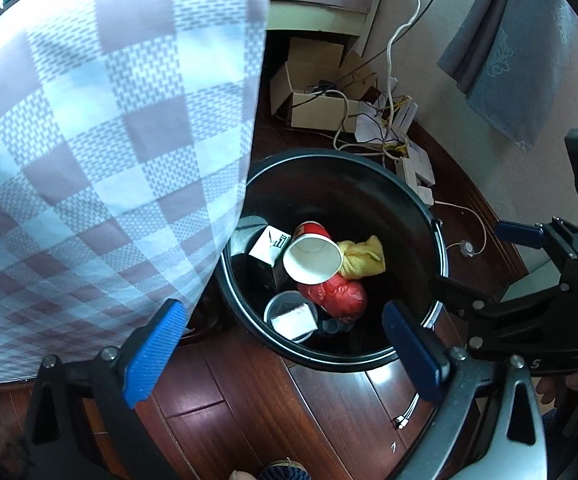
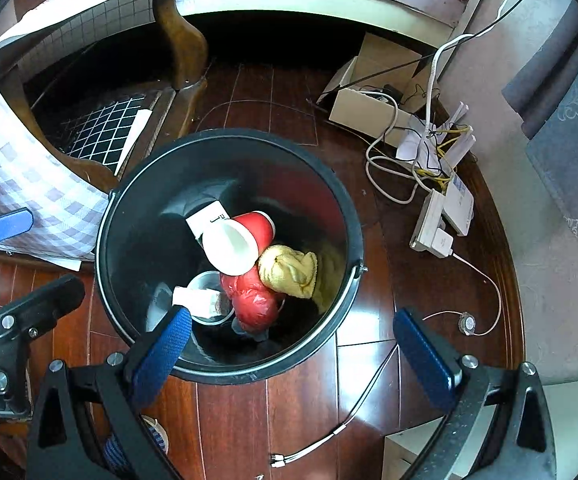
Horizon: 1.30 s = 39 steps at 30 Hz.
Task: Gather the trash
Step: 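Move both open tools back over the table toward the tissue and beige cloth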
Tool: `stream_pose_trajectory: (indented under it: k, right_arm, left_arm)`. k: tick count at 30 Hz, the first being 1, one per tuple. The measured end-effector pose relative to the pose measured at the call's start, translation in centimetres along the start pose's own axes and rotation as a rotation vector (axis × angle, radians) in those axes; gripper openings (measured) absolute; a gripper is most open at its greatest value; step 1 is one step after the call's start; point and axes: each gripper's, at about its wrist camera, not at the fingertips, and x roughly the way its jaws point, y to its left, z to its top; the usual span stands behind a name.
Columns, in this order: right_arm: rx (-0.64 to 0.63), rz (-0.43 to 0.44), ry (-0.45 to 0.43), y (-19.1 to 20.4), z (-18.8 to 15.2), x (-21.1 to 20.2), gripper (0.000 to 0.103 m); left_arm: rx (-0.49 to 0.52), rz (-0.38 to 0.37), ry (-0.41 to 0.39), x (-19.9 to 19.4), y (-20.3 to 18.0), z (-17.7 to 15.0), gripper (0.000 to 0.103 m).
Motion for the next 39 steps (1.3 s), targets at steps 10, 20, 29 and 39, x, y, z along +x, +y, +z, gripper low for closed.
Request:
stream_pose_trajectory:
  k: [10,20,29,39]
  right_arm:
    - [0.004,0.026,-0.023,1.2,0.2,-1.4,0.102]
    - [0.018,0.025,-0.095,3.4,0.7,-6.7,0.102]
    - [-0.012,0.032,-0.21,7.4,3.7,-12.9,0.102]
    - [-0.074,0.051,-0.287,14.1,8.4,-16.5,0.102]
  left_arm:
    - [-0.026,-0.02,0.016,-1.2,0.8,-0.5,0.099]
    - [-0.06,-0.061,-0.018,-6.8,3.7,-0.9,0.1]
    - [-0.091,-0.067,-0.097,-12.5,7.4,-0.6,0.099]
    - [-0.14,0.025,-0.249,-18.3,13.2,0.0,0.1]
